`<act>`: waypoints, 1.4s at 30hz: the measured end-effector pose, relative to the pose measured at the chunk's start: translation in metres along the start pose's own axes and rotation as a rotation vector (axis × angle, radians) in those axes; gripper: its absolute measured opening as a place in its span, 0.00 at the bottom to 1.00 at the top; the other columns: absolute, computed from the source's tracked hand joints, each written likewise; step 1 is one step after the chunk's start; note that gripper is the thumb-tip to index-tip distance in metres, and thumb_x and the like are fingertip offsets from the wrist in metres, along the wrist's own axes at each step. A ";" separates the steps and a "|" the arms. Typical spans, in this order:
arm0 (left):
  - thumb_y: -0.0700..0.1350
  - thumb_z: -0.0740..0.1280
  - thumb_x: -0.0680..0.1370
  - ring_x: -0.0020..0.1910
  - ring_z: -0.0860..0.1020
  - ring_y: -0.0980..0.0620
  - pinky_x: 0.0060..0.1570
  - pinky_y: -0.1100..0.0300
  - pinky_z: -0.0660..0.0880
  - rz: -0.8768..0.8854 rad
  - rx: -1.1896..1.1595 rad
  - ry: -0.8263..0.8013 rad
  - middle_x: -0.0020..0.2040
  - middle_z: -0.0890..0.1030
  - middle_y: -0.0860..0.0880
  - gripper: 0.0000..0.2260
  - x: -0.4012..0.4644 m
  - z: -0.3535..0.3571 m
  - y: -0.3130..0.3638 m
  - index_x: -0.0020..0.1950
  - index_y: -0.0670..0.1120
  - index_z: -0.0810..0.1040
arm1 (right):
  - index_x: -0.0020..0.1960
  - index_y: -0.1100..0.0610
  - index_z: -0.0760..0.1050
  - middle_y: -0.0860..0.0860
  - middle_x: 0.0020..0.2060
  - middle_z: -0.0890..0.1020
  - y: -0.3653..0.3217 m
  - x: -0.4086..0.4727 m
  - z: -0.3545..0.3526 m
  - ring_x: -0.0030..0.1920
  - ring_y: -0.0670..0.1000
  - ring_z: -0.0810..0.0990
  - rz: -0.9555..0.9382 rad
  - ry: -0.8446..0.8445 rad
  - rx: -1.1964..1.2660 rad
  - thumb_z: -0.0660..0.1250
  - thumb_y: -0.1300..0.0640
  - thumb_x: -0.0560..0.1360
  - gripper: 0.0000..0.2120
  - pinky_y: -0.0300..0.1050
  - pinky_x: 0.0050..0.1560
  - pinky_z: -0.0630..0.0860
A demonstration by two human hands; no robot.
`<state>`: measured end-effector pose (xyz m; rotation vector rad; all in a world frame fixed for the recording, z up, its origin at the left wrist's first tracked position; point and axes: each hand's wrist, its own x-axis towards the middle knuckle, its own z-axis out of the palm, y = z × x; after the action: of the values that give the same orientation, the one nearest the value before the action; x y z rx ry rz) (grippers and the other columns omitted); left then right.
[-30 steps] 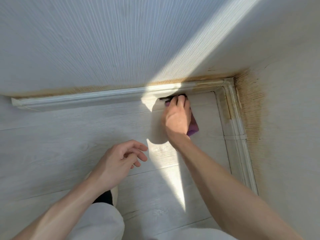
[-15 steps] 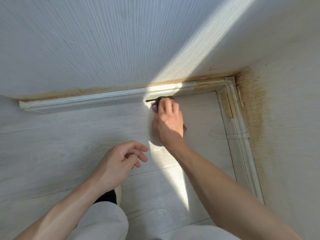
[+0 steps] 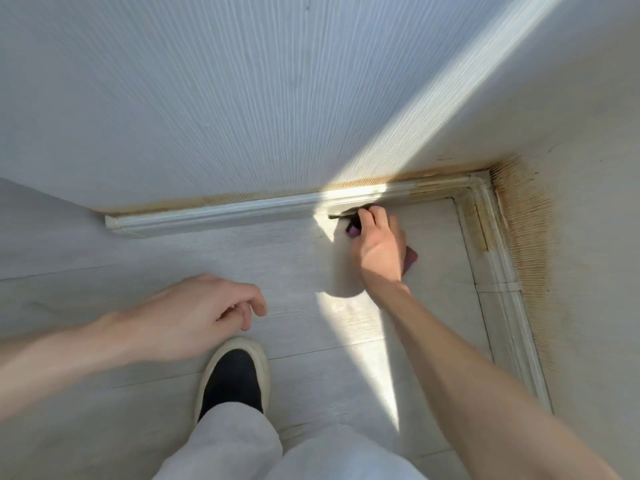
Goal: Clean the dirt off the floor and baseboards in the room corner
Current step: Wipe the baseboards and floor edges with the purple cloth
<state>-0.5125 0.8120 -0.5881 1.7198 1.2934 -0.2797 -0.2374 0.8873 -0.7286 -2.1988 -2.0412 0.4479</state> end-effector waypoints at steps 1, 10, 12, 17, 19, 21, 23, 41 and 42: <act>0.43 0.58 0.83 0.47 0.76 0.67 0.45 0.74 0.69 0.021 0.080 -0.041 0.49 0.83 0.62 0.14 0.002 -0.004 -0.003 0.58 0.61 0.78 | 0.60 0.54 0.76 0.52 0.59 0.75 -0.021 0.000 0.006 0.57 0.56 0.70 -0.055 -0.036 0.005 0.64 0.58 0.76 0.13 0.56 0.54 0.74; 0.46 0.57 0.83 0.50 0.77 0.61 0.56 0.60 0.74 0.096 0.190 -0.102 0.50 0.81 0.62 0.14 0.034 0.022 -0.016 0.62 0.59 0.78 | 0.72 0.53 0.75 0.49 0.71 0.75 -0.008 -0.003 0.020 0.74 0.53 0.69 -0.796 -0.182 0.017 0.60 0.57 0.78 0.23 0.50 0.77 0.56; 0.45 0.57 0.83 0.49 0.78 0.62 0.55 0.59 0.75 0.094 0.152 -0.107 0.48 0.82 0.61 0.14 0.046 0.032 -0.026 0.61 0.57 0.79 | 0.72 0.53 0.75 0.49 0.71 0.76 0.024 0.000 0.008 0.73 0.54 0.71 -0.690 -0.107 -0.047 0.59 0.59 0.72 0.28 0.50 0.79 0.52; 0.40 0.60 0.82 0.45 0.80 0.60 0.56 0.55 0.78 -0.067 -0.184 0.200 0.47 0.84 0.59 0.12 0.082 0.049 -0.039 0.55 0.54 0.81 | 0.62 0.58 0.82 0.53 0.62 0.84 0.034 -0.003 -0.007 0.61 0.58 0.81 -0.555 -0.073 -0.048 0.54 0.60 0.73 0.25 0.50 0.67 0.67; 0.38 0.61 0.81 0.40 0.82 0.58 0.51 0.52 0.81 -0.182 -0.456 0.365 0.43 0.85 0.56 0.13 0.087 0.056 -0.041 0.50 0.54 0.81 | 0.60 0.57 0.84 0.52 0.59 0.85 0.018 -0.011 0.000 0.62 0.58 0.82 -0.660 -0.056 -0.019 0.62 0.56 0.76 0.17 0.51 0.71 0.68; 0.39 0.61 0.81 0.38 0.83 0.56 0.49 0.51 0.82 -0.231 -0.560 0.435 0.41 0.85 0.56 0.14 0.086 0.060 -0.044 0.49 0.56 0.81 | 0.64 0.55 0.82 0.51 0.63 0.82 0.006 -0.025 0.006 0.68 0.55 0.78 -0.751 -0.140 0.022 0.70 0.57 0.76 0.17 0.54 0.77 0.63; 0.39 0.62 0.80 0.37 0.83 0.56 0.48 0.52 0.82 -0.240 -0.586 0.451 0.40 0.85 0.56 0.13 0.082 0.061 -0.049 0.48 0.55 0.82 | 0.70 0.54 0.78 0.51 0.68 0.78 0.008 -0.037 0.001 0.72 0.56 0.73 -0.661 -0.148 0.044 0.72 0.60 0.74 0.24 0.56 0.79 0.58; 0.39 0.62 0.81 0.37 0.82 0.57 0.39 0.63 0.74 -0.258 -0.659 0.514 0.43 0.85 0.56 0.13 0.071 0.058 -0.059 0.49 0.55 0.83 | 0.72 0.49 0.74 0.51 0.66 0.77 0.029 0.006 -0.007 0.64 0.58 0.72 -0.349 -0.024 -0.177 0.58 0.62 0.76 0.26 0.54 0.60 0.75; 0.39 0.62 0.81 0.37 0.82 0.57 0.39 0.62 0.75 -0.258 -0.662 0.523 0.43 0.85 0.56 0.14 0.069 0.056 -0.061 0.49 0.55 0.83 | 0.71 0.50 0.75 0.52 0.65 0.77 0.043 0.007 -0.014 0.63 0.59 0.72 -0.247 0.000 -0.167 0.60 0.65 0.76 0.25 0.56 0.59 0.75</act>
<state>-0.5163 0.8128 -0.6963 1.0819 1.7388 0.4480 -0.1917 0.8924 -0.7278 -1.9892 -2.3886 0.2594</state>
